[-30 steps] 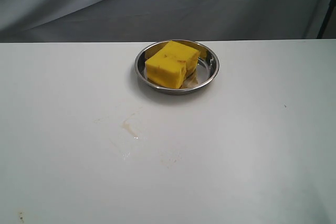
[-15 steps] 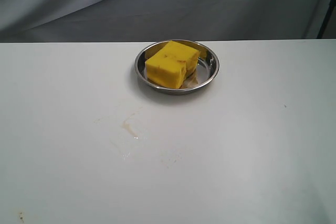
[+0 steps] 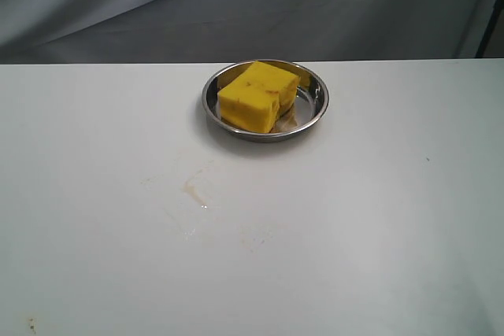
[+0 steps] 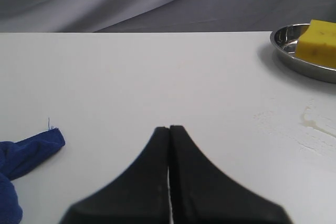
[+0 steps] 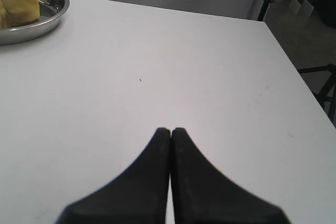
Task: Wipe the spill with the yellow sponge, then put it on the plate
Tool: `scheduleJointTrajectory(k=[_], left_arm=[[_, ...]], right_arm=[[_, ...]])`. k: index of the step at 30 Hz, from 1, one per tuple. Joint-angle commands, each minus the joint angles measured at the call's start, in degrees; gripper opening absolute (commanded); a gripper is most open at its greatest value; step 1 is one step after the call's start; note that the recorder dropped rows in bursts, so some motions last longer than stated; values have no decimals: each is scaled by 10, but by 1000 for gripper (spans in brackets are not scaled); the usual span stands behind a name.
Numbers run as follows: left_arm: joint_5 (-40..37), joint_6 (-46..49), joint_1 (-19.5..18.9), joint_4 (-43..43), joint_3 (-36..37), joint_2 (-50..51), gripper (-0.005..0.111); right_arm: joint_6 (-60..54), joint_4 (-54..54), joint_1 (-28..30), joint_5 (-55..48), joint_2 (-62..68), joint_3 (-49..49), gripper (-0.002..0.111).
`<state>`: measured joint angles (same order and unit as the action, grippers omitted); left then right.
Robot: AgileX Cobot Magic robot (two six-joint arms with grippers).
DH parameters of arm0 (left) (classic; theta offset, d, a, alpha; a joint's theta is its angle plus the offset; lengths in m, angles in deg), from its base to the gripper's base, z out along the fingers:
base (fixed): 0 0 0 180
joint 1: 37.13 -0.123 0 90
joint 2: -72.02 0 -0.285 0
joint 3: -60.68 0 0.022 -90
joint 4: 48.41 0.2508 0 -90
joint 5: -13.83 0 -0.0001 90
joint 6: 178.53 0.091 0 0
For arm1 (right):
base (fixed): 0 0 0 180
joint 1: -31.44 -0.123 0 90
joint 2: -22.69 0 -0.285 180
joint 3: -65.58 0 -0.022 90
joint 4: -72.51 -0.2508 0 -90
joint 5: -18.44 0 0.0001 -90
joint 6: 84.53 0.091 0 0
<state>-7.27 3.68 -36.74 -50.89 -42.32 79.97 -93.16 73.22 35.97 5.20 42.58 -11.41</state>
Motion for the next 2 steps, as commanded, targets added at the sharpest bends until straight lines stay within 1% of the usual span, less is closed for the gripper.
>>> scheduleJointTrajectory(k=[1, 2], left_arm=[[6, 1, 4, 0, 2, -2, 0], [6, 1, 4, 0, 2, -2, 0]], right_arm=[[1, -3, 2, 5, 2, -2, 0], [1, -3, 2, 5, 2, -2, 0]])
